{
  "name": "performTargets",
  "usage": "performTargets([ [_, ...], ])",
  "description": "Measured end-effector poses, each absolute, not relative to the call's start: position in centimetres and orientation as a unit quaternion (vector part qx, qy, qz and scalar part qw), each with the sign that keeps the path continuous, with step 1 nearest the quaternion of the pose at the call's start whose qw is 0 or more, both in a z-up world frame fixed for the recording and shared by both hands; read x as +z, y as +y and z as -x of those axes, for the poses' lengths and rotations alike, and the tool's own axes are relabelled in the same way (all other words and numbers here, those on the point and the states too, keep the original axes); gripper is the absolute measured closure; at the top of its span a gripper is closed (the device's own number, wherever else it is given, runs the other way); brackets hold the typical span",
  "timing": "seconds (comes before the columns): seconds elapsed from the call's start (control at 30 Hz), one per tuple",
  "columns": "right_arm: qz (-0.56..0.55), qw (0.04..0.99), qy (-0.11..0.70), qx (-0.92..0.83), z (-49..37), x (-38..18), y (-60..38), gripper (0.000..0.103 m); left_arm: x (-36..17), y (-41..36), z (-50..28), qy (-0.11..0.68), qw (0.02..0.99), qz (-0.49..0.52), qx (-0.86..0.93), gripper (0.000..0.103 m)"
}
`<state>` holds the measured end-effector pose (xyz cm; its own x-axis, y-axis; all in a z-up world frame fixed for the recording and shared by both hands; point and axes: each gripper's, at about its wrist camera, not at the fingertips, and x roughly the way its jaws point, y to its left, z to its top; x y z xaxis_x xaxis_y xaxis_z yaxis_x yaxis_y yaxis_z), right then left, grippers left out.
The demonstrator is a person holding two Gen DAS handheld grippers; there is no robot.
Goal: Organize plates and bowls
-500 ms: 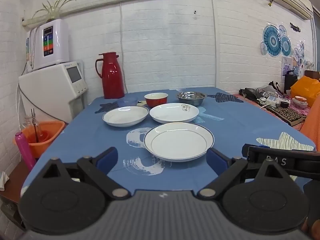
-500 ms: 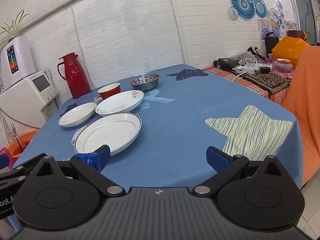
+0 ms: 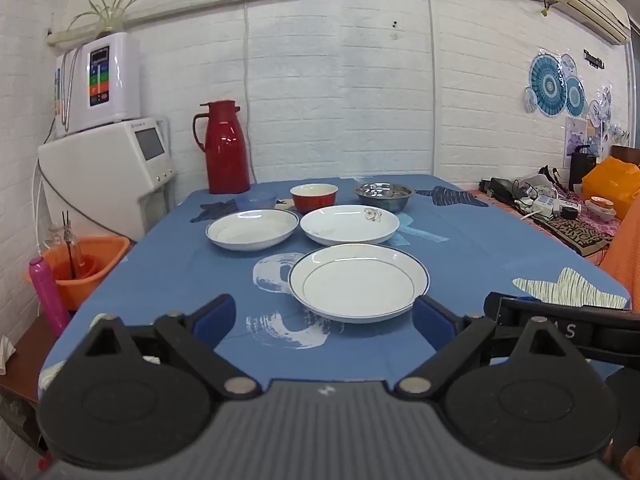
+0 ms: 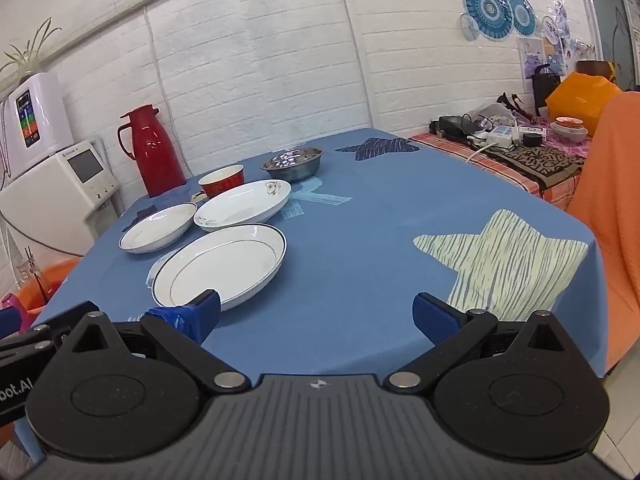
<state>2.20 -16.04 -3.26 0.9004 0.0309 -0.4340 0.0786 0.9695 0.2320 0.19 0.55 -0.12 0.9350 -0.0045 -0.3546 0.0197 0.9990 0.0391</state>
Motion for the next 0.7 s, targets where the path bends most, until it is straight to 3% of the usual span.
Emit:
performTargets([
  [0.7,-0.109,0.968,0.225,-0.004,-2.1,-3.2,-14.9,0.013,-0.2,1.3,-0.4,0.185,0.983,-0.004,0.003,0.009],
])
